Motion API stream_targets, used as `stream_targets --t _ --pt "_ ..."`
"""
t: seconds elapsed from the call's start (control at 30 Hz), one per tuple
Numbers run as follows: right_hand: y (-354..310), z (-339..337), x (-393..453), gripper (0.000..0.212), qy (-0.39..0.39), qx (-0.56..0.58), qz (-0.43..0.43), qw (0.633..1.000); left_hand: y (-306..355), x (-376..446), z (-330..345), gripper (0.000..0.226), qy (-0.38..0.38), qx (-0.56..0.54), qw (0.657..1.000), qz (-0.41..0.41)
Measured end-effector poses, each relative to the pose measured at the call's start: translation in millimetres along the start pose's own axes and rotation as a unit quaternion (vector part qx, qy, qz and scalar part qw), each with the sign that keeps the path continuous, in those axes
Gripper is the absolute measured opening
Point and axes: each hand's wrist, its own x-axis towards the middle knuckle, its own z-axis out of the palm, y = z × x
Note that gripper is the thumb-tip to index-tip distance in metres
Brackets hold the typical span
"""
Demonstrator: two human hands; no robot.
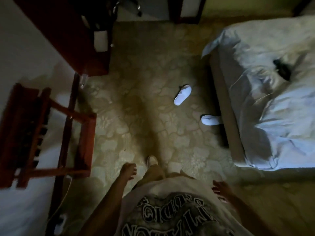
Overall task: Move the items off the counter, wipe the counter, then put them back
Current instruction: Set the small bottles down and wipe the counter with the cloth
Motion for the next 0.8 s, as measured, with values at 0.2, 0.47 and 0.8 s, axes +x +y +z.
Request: stream_targets --t 0.2,0.47,0.8 --pt "-140.5 45.1 -10.7 0.022 0.019 -0.027 -0.033 0.999 236.0 26.7 -48.0 0.026 -0.025 0.057 0.98 0.191" --pt "-402.1 113.1 43.7 0.03 -0.013 -0.076 -0.068 0.995 350.1 113.2 -109.5 0.028 -0.055 0.009 0.996 0.07" --pt "-838.3 192.5 75.5 0.017 -0.094 -0.127 -0.248 0.956 484.6 194.2 -231.5 0.04 0.014 -0.14 0.988 -0.069"
